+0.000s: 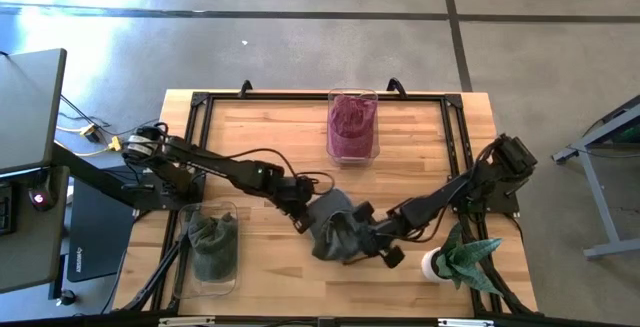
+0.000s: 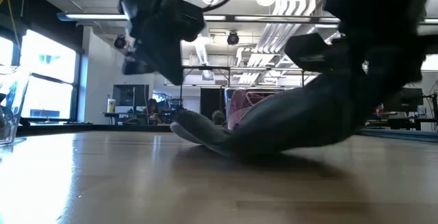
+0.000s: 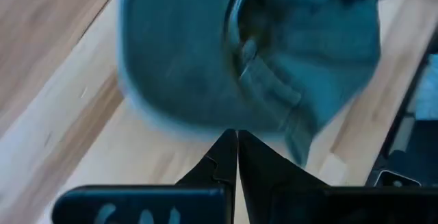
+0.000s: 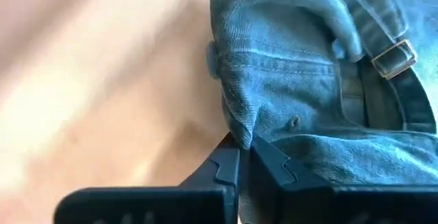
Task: Pick & Place hat
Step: Put the black cap into the bottom transparent bin
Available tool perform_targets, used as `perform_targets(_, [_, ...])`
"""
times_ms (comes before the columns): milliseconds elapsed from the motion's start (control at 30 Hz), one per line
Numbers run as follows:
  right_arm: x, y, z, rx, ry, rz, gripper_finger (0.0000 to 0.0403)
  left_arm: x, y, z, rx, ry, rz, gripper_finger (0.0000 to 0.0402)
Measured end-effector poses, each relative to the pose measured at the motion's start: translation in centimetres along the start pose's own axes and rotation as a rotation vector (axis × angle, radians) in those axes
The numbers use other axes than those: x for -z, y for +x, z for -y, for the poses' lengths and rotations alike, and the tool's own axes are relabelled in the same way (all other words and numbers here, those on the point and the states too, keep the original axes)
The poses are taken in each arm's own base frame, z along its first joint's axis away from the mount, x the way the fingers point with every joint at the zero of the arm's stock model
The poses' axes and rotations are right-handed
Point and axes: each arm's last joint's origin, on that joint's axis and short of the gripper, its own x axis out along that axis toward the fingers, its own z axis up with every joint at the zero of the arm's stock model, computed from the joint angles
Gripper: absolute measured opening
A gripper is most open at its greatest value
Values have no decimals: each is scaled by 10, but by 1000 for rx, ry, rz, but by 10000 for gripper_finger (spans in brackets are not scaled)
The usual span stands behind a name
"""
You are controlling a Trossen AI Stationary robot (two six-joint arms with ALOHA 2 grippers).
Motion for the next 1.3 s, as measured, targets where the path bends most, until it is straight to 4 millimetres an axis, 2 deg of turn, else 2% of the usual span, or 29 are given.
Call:
perform_targets(133, [-16,-16,21,-71,282,92,31,-12,-3,14,152,138,111,12])
perform_targets(300, [-18,-33,38,-140,504,152,6,-14,4,19,175,283,167,12])
perform_targets(400, [-18,-45,41,-147,604,187,11,-7,12,15,107,320,123,12])
perform_targets(567, [-14,-61,38,-120,774,253,5,0,17,20,87,397,145,12])
perform_targets(667, [-11,-64,33,-106,864,292,10,2,17,23,60,428,173,3])
perform_targets(733, [-8,-60,30,-106,930,331,7,1,12,24,63,438,184,2])
perform_targets(800, [-7,-58,27,-114,976,380,4,-1,-1,28,80,478,210,5])
perform_targets(900, [-5,-54,27,-111,1037,444,8,-6,-18,38,130,613,267,13])
perform_targets(1000, [-3,-53,29,-110,1066,465,8,-6,-18,41,171,746,237,45])
perform_targets(1067, [-4,-53,30,-109,1065,476,4,-9,-23,47,215,799,243,82])
perform_targets(1133, [-4,-53,32,-106,1060,479,4,-12,-28,53,256,825,278,129])
perform_targets(1300, [-4,-53,32,-106,1046,479,7,-12,-25,53,274,803,280,252])
